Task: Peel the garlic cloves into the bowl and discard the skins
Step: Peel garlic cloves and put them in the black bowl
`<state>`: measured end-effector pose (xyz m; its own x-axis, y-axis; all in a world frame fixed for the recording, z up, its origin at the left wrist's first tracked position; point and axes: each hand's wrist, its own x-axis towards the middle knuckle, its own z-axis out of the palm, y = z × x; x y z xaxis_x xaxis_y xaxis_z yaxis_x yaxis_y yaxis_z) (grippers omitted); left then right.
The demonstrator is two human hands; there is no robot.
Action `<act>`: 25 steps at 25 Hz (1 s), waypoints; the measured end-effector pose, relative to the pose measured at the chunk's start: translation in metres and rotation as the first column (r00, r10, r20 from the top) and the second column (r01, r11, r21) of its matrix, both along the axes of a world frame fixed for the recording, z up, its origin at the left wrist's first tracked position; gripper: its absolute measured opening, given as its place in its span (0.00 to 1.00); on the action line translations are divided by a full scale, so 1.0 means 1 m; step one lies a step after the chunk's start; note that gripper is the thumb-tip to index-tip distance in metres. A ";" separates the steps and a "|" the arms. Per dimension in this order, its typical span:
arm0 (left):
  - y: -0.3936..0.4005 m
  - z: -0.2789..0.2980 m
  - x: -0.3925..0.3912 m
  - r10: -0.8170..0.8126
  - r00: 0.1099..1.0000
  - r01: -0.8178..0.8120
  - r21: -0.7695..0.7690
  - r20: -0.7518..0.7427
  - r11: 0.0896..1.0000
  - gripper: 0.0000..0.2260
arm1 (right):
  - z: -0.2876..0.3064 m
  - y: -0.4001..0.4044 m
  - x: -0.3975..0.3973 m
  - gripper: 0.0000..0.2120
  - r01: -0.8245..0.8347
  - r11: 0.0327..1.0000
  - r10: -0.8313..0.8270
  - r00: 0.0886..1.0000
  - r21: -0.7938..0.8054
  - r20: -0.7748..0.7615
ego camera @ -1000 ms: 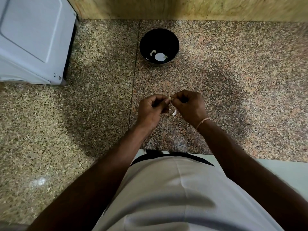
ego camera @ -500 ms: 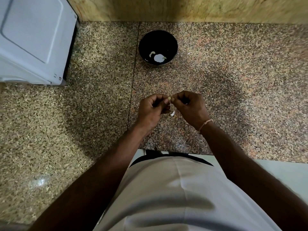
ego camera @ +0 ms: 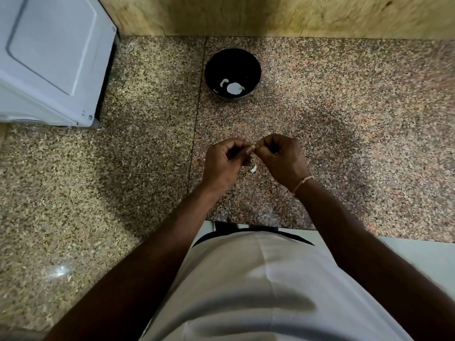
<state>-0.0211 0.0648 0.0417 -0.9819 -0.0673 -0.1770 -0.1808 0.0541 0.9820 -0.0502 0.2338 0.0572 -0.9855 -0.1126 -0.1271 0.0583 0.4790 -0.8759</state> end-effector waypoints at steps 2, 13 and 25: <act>0.001 0.002 0.001 0.002 1.000 -0.002 0.022 0.000 1.000 0.07 | -0.001 0.000 0.000 0.06 -0.013 1.000 0.013 1.000 0.008 0.014; 0.012 0.003 0.006 0.066 0.968 -0.158 0.383 0.242 0.910 0.04 | -0.003 -0.003 0.000 0.08 0.151 0.881 0.019 0.935 -0.448 0.353; 0.009 0.000 0.000 0.124 0.906 -0.337 0.511 0.405 0.791 0.05 | -0.014 0.008 0.001 0.08 0.319 0.843 -0.070 0.864 -0.433 0.499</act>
